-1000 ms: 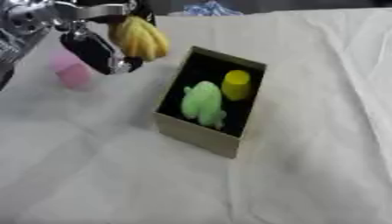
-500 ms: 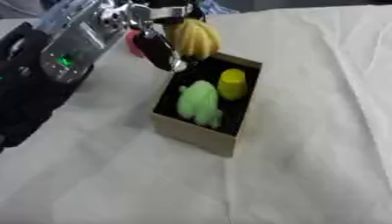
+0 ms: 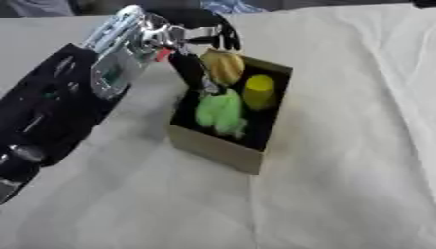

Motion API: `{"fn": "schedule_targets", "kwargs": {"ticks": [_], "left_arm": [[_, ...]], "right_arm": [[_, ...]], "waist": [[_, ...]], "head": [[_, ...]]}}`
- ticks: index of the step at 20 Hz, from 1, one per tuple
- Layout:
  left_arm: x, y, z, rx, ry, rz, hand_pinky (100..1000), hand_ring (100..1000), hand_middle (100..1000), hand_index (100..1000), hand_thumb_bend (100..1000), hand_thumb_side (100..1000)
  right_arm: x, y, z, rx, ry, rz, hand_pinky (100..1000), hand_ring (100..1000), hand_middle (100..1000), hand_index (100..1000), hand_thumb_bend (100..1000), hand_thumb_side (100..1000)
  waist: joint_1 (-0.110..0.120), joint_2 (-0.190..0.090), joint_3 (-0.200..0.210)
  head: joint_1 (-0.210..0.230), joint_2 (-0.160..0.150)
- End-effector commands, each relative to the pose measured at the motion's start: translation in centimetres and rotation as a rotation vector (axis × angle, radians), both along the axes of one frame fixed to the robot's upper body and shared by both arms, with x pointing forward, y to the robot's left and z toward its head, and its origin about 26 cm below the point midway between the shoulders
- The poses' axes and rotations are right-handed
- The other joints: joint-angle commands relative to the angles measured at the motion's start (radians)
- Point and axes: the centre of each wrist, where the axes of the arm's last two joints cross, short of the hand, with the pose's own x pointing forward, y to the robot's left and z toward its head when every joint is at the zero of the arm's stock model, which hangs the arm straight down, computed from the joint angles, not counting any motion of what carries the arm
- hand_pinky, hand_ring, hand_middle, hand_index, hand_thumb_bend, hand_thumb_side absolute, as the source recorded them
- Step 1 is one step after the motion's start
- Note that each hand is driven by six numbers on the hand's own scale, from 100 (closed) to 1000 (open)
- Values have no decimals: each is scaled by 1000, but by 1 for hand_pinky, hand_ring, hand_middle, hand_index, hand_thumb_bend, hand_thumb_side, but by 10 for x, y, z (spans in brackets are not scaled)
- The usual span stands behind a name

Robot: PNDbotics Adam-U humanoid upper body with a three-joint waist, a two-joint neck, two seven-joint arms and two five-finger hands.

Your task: Pick up objects on the table and place them in the box.

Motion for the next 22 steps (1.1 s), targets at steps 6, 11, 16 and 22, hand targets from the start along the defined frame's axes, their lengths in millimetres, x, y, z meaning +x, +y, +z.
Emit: {"fn": "schedule_targets", "kwargs": {"ticks": [6, 11, 16, 22], "left_arm": [[-4, 6, 18, 12, -94, -8, 825, 813, 806, 898, 607, 303], [-19, 36, 45, -73, -216, 36, 790, 759, 732, 847, 517, 261], [-22, 112, 60, -79, -212, 226, 799, 772, 747, 851, 546, 234], [-18, 193, 59, -71, -133, 436, 825, 795, 762, 864, 712, 159]], "right_arm": [[-2, -1, 8, -5, -23, 6, 1000, 759, 766, 836, 100, 523], [-3, -3, 7, -5, -25, -3, 1000, 760, 766, 836, 100, 523], [-3, -6, 8, -11, -30, -18, 1000, 761, 766, 836, 100, 523], [-3, -6, 8, -10, -35, -24, 1000, 761, 766, 836, 100, 523]], "waist": [[-8, -21, 3], [-8, -27, 14], [-3, -28, 30], [-6, -26, 40]], "head": [[1, -8], [-6, -3], [-21, -1], [-18, -5]]}}
